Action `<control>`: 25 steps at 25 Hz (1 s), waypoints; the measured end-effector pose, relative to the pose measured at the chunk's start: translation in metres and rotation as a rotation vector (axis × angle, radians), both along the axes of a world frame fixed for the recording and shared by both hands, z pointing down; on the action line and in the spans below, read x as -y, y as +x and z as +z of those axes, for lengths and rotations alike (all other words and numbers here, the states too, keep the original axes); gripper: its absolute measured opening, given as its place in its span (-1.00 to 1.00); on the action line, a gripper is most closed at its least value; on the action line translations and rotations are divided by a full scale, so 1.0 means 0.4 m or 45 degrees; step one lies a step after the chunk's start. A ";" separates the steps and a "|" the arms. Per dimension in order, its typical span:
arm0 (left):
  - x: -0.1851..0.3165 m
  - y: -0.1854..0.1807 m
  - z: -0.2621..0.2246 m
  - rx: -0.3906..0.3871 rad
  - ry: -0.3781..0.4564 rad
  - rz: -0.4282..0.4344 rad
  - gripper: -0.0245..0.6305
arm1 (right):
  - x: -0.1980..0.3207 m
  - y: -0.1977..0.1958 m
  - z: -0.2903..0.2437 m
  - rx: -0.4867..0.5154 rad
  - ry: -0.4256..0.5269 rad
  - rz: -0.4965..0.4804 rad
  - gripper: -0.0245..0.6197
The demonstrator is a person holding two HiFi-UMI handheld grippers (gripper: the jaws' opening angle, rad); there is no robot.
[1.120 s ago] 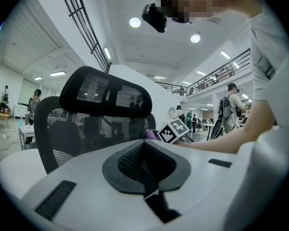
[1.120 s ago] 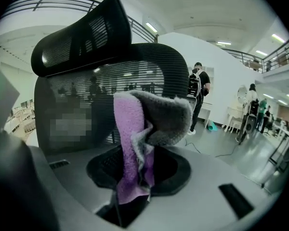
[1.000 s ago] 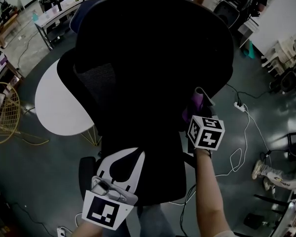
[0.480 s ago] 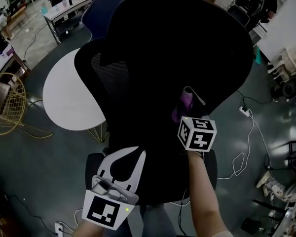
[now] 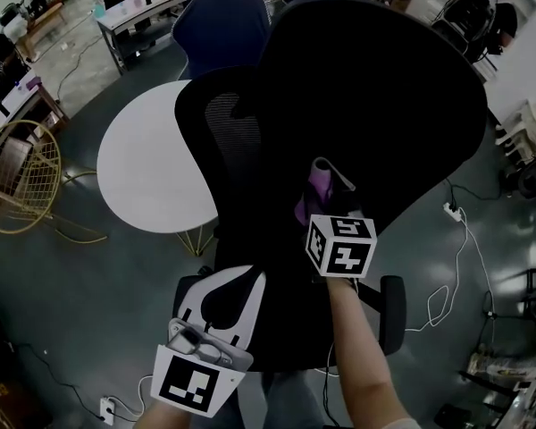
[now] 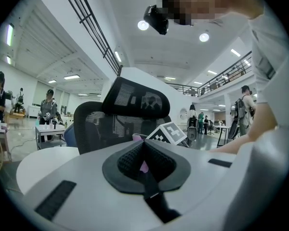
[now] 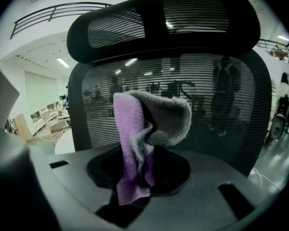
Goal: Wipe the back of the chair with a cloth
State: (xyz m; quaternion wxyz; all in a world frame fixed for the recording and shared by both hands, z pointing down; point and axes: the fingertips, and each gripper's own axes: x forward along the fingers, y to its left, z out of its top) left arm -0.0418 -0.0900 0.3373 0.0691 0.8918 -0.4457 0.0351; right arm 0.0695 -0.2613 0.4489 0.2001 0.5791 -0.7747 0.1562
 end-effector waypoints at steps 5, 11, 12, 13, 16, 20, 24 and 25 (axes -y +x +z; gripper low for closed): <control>-0.006 -0.047 0.001 0.005 -0.001 -0.024 -0.89 | -0.007 -0.083 0.004 0.008 -0.005 -0.046 -0.54; -0.001 -0.091 -0.005 0.007 0.011 -0.053 -0.89 | -0.009 -0.182 0.008 0.022 -0.013 -0.108 -0.54; 0.000 -0.097 -0.005 0.010 0.013 -0.057 -0.89 | -0.010 -0.200 0.010 0.026 -0.014 -0.119 -0.54; 0.000 -0.101 -0.005 0.014 0.015 -0.059 -0.89 | -0.010 -0.216 0.012 0.028 -0.016 -0.131 -0.54; 0.003 -0.114 -0.003 0.025 0.015 -0.062 -0.89 | -0.011 -0.260 0.016 0.028 -0.019 -0.160 -0.54; 0.003 -0.131 -0.001 0.015 0.010 -0.073 -0.89 | -0.014 -0.303 0.018 0.039 -0.023 -0.184 -0.54; -0.002 -0.139 0.001 0.015 0.006 -0.077 -0.89 | -0.026 -0.351 0.024 0.041 -0.032 -0.225 -0.54; -0.004 -0.143 0.000 0.016 0.005 -0.077 -0.89 | -0.030 -0.365 0.025 0.042 -0.035 -0.236 -0.54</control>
